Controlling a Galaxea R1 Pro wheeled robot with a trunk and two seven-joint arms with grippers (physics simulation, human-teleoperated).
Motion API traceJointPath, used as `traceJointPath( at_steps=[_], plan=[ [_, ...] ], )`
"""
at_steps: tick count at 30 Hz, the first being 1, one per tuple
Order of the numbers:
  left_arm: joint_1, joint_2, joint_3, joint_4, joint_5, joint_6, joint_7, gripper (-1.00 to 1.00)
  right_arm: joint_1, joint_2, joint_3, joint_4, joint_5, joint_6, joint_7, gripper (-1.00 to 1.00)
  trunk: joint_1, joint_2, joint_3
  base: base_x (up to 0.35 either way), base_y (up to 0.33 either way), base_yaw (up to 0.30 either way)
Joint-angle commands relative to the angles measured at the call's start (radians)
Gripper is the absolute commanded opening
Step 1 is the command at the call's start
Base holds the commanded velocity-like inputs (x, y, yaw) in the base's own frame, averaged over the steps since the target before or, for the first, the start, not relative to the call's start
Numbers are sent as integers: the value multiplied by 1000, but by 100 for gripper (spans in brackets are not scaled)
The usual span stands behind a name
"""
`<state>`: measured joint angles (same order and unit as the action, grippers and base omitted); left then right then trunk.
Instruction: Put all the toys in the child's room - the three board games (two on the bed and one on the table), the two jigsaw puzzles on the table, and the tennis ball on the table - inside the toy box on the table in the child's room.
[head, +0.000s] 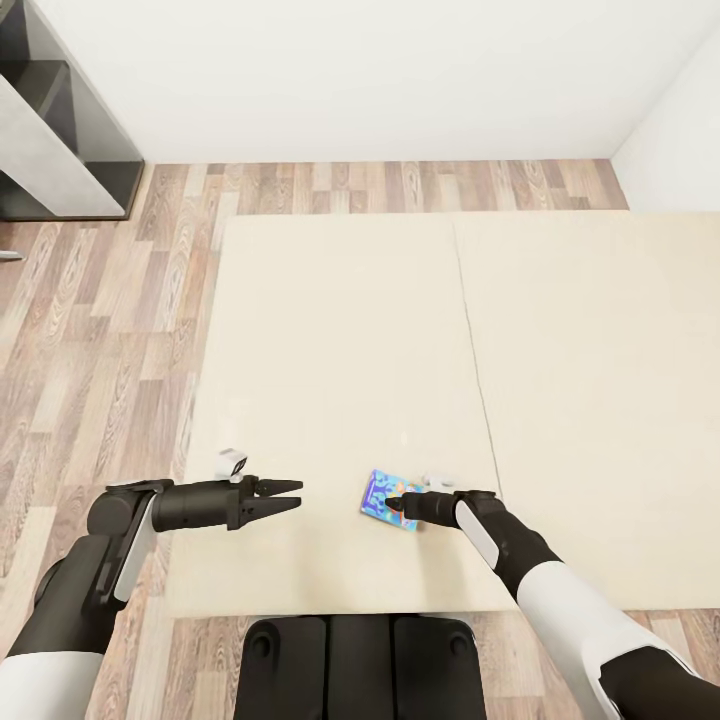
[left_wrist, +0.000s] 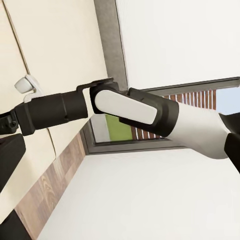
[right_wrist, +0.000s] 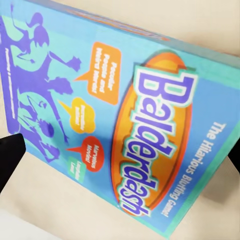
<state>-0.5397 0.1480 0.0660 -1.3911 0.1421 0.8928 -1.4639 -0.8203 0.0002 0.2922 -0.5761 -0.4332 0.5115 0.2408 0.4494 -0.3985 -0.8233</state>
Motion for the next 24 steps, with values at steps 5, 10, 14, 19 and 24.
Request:
traceJointPath(
  at_steps=[5, 10, 14, 19, 24],
  plan=[
    [0, 0, 0, 0, 1, 11, -3, 100, 0, 0, 1, -1, 1, 4, 2, 100, 1, -2, -1, 0, 1, 0],
    [0, 0, 0, 0, 1, 11, -3, 100, 0, 0, 1, -1, 1, 4, 2, 100, 1, -2, -1, 0, 0, 0],
    [0, 0, 0, 0, 1, 11, -3, 100, 0, 0, 1, -1, 1, 4, 2, 100, 1, -2, -1, 0, 0, 0],
    [0, 0, 0, 0, 1, 11, -3, 100, 0, 0, 1, -1, 1, 4, 2, 100, 1, -2, -1, 0, 0, 0],
    [0, 0, 0, 0, 1, 11, -3, 100, 0, 0, 1, -1, 1, 4, 2, 100, 1, -2, -1, 0, 0, 0]
  ],
)
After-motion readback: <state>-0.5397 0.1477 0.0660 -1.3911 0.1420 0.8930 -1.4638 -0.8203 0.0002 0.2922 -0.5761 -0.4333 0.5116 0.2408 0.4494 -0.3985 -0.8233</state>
